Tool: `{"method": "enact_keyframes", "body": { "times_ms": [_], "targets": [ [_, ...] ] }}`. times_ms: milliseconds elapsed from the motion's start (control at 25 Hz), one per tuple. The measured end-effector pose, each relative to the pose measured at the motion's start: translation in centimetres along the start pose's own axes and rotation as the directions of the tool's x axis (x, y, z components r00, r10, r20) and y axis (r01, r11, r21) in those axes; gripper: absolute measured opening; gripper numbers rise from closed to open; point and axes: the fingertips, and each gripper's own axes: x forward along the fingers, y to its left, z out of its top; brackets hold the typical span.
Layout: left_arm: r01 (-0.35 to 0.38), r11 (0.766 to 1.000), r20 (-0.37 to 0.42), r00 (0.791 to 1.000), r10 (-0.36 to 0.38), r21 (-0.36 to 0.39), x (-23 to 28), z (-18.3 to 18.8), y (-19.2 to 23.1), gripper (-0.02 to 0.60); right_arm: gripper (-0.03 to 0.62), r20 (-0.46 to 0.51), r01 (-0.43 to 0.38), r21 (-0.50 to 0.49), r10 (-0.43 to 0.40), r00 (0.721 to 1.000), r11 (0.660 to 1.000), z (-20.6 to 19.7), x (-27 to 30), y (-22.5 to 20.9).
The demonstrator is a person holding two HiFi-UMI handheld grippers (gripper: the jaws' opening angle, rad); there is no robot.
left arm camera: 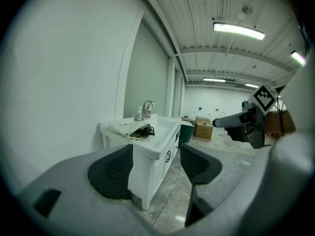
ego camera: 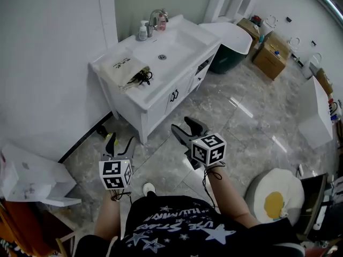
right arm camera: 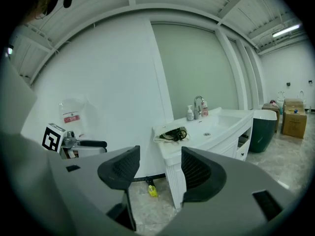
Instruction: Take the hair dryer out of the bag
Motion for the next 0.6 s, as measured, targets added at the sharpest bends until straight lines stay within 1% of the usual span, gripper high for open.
{"method": "enact_keyframes", "body": {
  "times_ms": [40,120,240,400,600],
  "targets": [
    [-0.001,1.000,-0.002,1.000,0.001,-0.002,0.6,0.0,1.0,0.312,0.250,-0.003,0.006,-0.001,-0.006,1.000,1.000,0.2,1.0,-0.1],
    [0.001,1.000,-0.008,1.000,-0.001,-0.007,1.5,-0.2,2.6,0.328,0.256,-0.010,0.017,0.000,-0.017,1.000,1.000,0.5,2.6,-0.2],
    [0.002,1.000,-0.027,1.000,-0.002,0.006,2.8,-0.6,4.3,0.336,0.262,-0.029,0.025,-0.006,-0.025,0.999,1.000,0.7,4.5,-0.3],
    [-0.010,1.000,-0.051,0.999,0.011,0.023,4.5,-0.7,5.5,0.337,0.262,-0.057,0.029,-0.004,-0.029,0.998,1.000,0.9,6.6,-1.4],
    [-0.048,0.999,-0.081,0.996,0.049,0.015,7.7,-0.9,7.0,0.345,0.262,-0.072,-0.005,-0.013,0.004,0.997,1.000,1.9,11.1,-3.9]
  ]
}}
